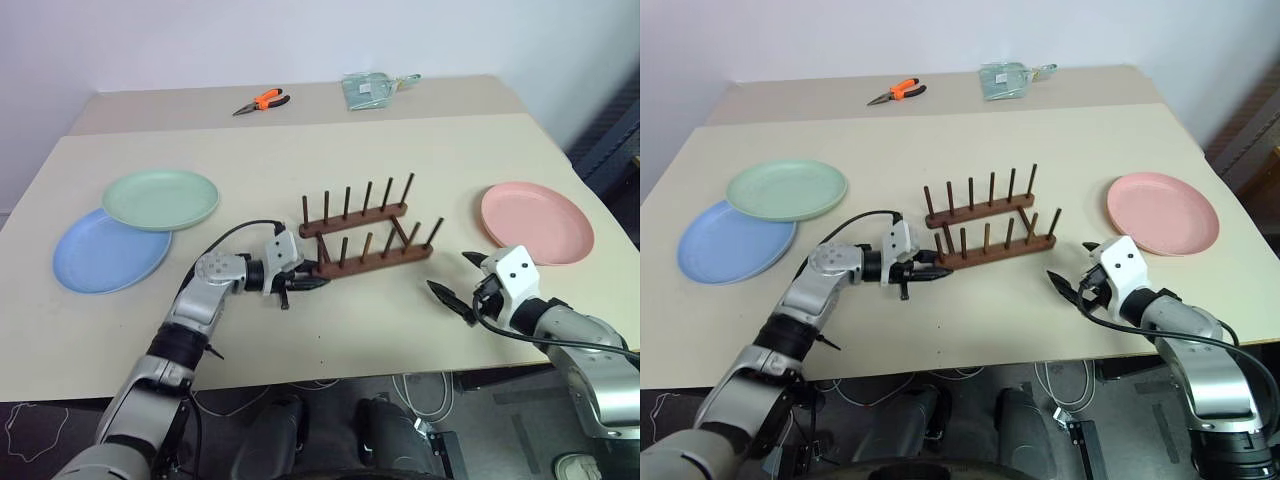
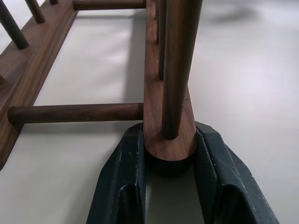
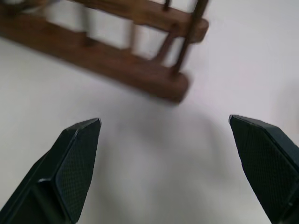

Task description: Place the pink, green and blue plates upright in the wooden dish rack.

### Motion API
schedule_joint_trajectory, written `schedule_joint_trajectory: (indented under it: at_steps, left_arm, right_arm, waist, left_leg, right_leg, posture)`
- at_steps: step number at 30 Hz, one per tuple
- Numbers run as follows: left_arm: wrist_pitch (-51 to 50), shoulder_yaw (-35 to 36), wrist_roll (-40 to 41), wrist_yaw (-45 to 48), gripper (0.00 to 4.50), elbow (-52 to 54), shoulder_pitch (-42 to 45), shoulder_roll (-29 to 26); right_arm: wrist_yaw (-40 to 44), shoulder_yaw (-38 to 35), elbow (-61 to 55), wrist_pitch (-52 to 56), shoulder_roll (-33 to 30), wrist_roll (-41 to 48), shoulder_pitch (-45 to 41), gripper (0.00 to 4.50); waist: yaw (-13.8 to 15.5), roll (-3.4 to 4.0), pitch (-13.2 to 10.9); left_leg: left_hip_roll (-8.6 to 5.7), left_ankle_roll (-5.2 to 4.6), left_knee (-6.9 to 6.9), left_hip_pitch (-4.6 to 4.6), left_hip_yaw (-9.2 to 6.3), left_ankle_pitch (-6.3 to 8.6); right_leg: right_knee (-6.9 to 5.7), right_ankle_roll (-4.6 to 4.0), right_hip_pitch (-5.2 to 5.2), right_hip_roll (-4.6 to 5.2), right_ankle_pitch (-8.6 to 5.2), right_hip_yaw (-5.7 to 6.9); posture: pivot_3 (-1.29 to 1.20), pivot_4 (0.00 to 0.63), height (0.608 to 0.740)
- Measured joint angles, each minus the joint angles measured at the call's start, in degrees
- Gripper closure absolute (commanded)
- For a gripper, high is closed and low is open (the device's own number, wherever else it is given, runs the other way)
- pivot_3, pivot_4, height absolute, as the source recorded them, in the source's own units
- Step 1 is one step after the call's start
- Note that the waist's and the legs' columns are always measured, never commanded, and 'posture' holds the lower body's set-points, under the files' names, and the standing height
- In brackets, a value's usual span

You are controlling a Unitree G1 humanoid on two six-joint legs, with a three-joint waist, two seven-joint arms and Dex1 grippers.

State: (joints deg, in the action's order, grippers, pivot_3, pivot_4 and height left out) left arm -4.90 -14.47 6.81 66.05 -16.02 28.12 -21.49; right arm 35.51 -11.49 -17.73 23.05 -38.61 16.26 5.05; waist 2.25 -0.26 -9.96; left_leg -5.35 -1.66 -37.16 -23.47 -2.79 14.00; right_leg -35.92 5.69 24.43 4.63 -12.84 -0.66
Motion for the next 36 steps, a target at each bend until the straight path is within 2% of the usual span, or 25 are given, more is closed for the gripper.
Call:
schedule_joint_trajectory:
  at_steps: [7, 8, 9, 10, 11, 16, 17, 18, 25, 32, 36]
  left_arm:
    - [-2.1, -0.6, -1.6, -2.0, 0.29, 2.3, -0.8, -1.9]
    - [-2.3, -0.5, -1.8, -2.6, 0.25, 2.6, -0.8, -2.4]
    - [-2.8, -0.3, -1.7, -3.1, 0.25, 3.4, -1.3, -3.1]
    - [-3.7, 0.1, -1.5, -3.4, 0.40, 4.9, -2.3, -4.2]
    - [-4.6, 0.8, -1.0, -3.6, 0.74, 6.6, -3.6, -5.3]
    - [-12.9, 3.5, 4.2, -2.7, 3.13, 16.6, -10.7, -9.3]
    - [-14.9, 3.1, 5.1, -2.5, 3.57, 18.6, -11.6, -9.4]
    - [-16.2, 2.4, 5.4, -2.5, 4.04, 19.9, -12.1, -9.2]
    - [-20.7, -2.8, 4.3, -9.6, 4.04, 23.1, -11.8, -2.4]
    - [-13.7, -1.7, -3.5, -28.8, 4.04, 12.1, -6.6, 6.6]
    - [-10.5, 0.8, -4.4, -34.5, 4.04, 6.0, -3.7, 8.2]
  right_arm:
    - [1.6, -1.9, 1.8, -1.7, -1.5, -1.4, 4.2, 0.00]
    - [2.0, -2.3, 2.1, -1.9, -1.8, -1.5, 4.6, 0.53]
    - [2.6, -2.6, 2.2, -2.3, -2.3, -1.5, 5.1, 0.84]
    - [3.5, -2.9, 2.2, -2.6, -3.1, -1.5, 5.9, 1.30]
    - [4.3, -3.3, 2.3, -2.7, -3.5, -1.5, 6.5, 1.75]
    - [7.6, -2.9, 2.0, -2.6, -3.6, -0.3, 7.1, 4.34]
    - [7.9, -2.4, 1.9, -2.5, -3.6, -0.2, 6.9, 4.50]
    - [8.2, -1.9, 1.7, -2.5, -3.6, -0.2, 6.5, 4.50]
    - [6.3, 4.8, 2.4, -2.7, -1.6, -3.4, 0.9, 4.50]
    - [-3.2, 12.6, 9.0, -4.4, 5.0, -13.4, -10.3, 4.50]
    - [-7.0, 14.8, 15.1, -5.3, 8.2, -16.5, -16.7, 4.50]
  waist:
    - [-0.2, 0.01, 0.0]
    - [-0.1, 0.01, 0.0]
    - [-0.2, 0.01, 0.0]
    - [-0.3, 0.02, 0.0]
    - [-0.4, 0.02, 0.0]
    - [-1.4, 0.06, 0.0]
    - [-1.4, 0.05, 0.0]
    - [-1.4, 0.05, 0.0]
    - [-1.5, 0.02, 0.0]
    - [-1.6, -0.14, 0.2]
    - [-1.6, -0.14, 0.2]
  left_leg:
    - [0.01, 0.00, 0.00, 0.00, 0.01, 0.00]
    - [0.01, 0.00, 0.00, 0.00, 0.01, 0.00]
    - [0.01, 0.00, 0.00, 0.00, 0.01, 0.00]
    - [0.02, 0.00, 0.02, 0.01, 0.01, 0.00]
    - [0.04, 0.00, 0.04, 0.03, 0.01, 0.00]
    - [0.07, 0.00, 0.03, 0.04, 0.00, 0.00]
    - [0.06, 0.00, 0.02, 0.04, 0.00, 0.00]
    - [0.06, 0.00, 0.01, 0.04, 0.00, 0.00]
    - [0.06, 0.00, 0.00, 0.04, -0.01, 0.00]
    - [0.06, 0.06, -0.12, 0.16, 0.00, -0.04]
    - [0.04, 0.08, -0.07, 0.16, 0.00, -0.04]
  right_leg:
    - [-0.01, 0.00, 0.01, -0.03, 0.00, 0.00]
    - [-0.01, 0.00, 0.01, -0.03, 0.00, 0.00]
    - [-0.01, 0.00, 0.01, -0.03, 0.00, 0.00]
    - [-0.01, 0.00, 0.01, -0.04, -0.01, 0.00]
    - [-0.01, 0.00, 0.01, -0.05, -0.01, 0.00]
    - [-0.02, -0.12, -0.02, -0.03, -0.07, 0.00]
    - [-0.01, -0.15, -0.03, -0.02, -0.10, 0.01]
    - [0.00, -0.16, -0.04, -0.01, -0.10, 0.01]
    - [0.01, -0.02, -0.05, -0.04, -0.02, 0.02]
    - [-0.09, 0.00, -0.13, -0.09, 0.00, 0.01]
    - [-0.13, 0.01, -0.08, -0.10, 0.01, 0.02]
  posture:
    - [0.00, 0.150, 0.740]
    - [0.00, 0.150, 0.740]
    - [0.00, 0.150, 0.740]
    - [0.00, 0.150, 0.740]
    - [0.00, 0.150, 0.740]
    - [0.00, 0.150, 0.740]
    - [0.00, 0.150, 0.740]
    - [0.00, 0.150, 0.740]
    - [0.00, 0.150, 0.740]
    - [0.00, 0.150, 0.740]
    - [0.00, 0.150, 0.740]
